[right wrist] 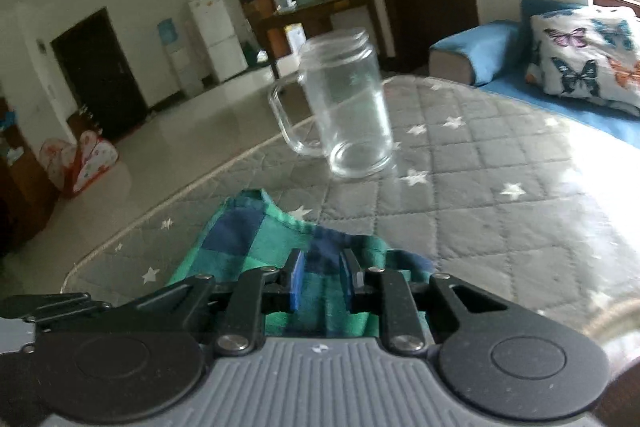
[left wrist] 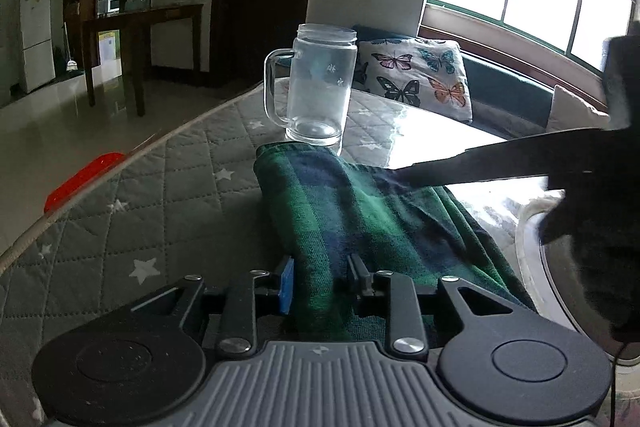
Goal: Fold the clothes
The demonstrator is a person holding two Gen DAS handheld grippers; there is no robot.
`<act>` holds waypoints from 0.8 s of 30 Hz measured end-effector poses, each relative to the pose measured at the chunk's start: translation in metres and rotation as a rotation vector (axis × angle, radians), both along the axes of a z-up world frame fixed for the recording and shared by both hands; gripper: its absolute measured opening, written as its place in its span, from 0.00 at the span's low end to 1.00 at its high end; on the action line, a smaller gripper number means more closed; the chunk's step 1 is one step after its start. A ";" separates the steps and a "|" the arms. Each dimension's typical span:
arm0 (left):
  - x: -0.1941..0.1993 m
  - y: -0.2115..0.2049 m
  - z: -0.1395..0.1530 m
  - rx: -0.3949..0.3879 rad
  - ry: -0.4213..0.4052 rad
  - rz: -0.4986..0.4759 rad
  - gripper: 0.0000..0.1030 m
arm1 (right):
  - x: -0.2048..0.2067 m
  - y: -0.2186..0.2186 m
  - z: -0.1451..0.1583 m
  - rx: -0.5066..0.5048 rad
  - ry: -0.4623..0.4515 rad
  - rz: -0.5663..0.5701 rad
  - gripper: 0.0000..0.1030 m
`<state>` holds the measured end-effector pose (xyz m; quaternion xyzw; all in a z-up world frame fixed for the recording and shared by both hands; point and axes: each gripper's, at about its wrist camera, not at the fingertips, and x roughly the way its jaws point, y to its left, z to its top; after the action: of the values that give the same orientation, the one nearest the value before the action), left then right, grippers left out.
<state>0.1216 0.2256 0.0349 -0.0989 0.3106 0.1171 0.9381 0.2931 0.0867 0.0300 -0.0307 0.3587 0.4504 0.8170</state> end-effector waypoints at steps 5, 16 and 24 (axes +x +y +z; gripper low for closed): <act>0.000 0.003 0.007 0.018 -0.017 -0.013 0.41 | 0.009 0.013 -0.022 -0.061 0.024 -0.008 0.12; 0.046 0.023 0.024 -0.034 -0.058 -0.065 0.18 | 0.014 0.012 -0.028 -0.057 0.038 -0.002 0.10; 0.102 0.035 0.000 -0.092 0.045 -0.059 0.15 | 0.018 0.009 -0.033 -0.040 0.029 0.017 0.10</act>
<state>0.2237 0.2604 0.0348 -0.1299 0.3395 0.0774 0.9284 0.3110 0.0961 -0.0032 -0.0437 0.3792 0.4506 0.8070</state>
